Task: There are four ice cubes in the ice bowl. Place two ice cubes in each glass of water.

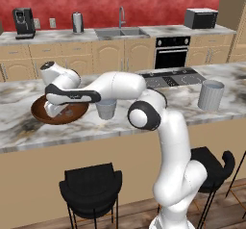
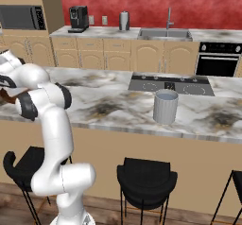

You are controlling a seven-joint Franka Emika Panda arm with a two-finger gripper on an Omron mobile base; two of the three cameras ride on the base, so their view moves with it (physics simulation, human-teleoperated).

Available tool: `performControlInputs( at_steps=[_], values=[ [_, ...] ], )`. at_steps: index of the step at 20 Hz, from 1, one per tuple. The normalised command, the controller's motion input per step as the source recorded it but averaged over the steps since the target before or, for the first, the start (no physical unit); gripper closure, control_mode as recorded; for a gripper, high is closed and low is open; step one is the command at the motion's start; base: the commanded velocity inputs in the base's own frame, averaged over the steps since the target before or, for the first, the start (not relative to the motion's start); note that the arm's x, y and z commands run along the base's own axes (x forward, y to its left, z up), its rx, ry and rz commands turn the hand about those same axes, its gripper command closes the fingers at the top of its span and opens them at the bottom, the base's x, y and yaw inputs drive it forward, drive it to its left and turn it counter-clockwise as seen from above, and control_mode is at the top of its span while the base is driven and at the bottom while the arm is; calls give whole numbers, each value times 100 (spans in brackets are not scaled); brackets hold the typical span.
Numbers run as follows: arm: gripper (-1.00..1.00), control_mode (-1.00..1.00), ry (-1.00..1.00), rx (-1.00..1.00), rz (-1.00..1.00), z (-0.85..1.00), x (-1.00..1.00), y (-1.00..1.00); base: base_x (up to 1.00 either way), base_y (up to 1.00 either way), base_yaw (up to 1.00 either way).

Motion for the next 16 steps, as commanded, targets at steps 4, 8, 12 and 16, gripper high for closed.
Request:
performControlInputs(
  at_steps=[4, 8, 12, 16],
  values=[
    [-100, -100, 0, 0, 0, -4, 24, -4, 0, 0, 0],
    [-100, -100, 0, 0, 0, -6, 29, 0, 0, 0, 0],
    [-100, -100, 0, 0, 0, -8, 19, 0, 0, 0, 0],
    [-100, -100, 0, 0, 0, -1, 9, 6, 0, 0, 0]
  ],
)
